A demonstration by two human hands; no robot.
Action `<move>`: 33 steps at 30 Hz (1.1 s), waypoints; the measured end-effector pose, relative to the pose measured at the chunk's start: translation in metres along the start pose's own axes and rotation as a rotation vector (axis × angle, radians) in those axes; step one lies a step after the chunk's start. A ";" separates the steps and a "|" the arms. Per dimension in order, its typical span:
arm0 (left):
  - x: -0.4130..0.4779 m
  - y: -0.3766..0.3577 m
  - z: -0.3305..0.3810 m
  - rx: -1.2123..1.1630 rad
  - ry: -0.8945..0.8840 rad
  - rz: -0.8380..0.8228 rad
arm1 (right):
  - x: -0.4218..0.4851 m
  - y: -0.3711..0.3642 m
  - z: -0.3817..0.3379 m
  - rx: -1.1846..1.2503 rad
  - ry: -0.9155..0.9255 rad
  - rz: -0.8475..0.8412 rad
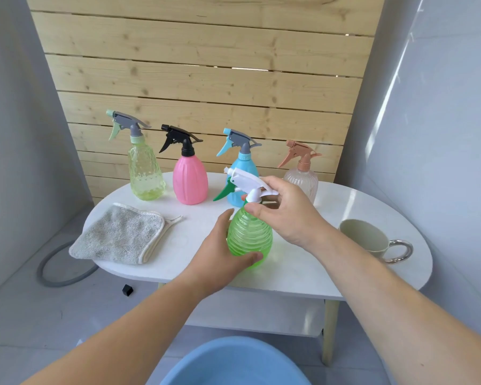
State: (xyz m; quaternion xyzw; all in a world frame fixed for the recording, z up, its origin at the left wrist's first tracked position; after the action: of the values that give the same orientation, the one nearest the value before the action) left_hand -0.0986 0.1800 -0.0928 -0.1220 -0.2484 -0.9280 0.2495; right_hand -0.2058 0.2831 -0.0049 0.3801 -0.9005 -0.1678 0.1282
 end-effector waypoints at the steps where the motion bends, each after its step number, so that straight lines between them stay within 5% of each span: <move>1: 0.001 0.000 0.000 0.013 0.002 -0.004 | -0.001 0.001 -0.003 -0.034 0.014 0.031; 10: 0.015 -0.001 0.026 0.057 -0.034 0.124 | -0.009 0.027 -0.025 -0.097 0.046 0.128; 20: 0.113 -0.079 0.109 0.055 -0.157 -0.057 | 0.001 0.159 -0.036 -0.090 0.017 0.351; 33: 0.192 -0.184 0.077 0.052 0.159 -0.348 | 0.060 0.235 0.069 -0.075 -0.158 0.429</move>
State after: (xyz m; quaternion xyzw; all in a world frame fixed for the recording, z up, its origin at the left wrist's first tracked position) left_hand -0.3490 0.2814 -0.0342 0.0032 -0.2692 -0.9571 0.1071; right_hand -0.4220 0.4068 0.0327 0.1605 -0.9611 -0.1993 0.1042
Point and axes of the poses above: each hand's wrist, its own x-axis towards the middle knuckle, its own y-axis out of the back of the hand, z = x × y, the point moved 5 cm from there along x, towards the middle knuckle, and after that the axes turned 12 degrees about -y, right-handed, at the moved point
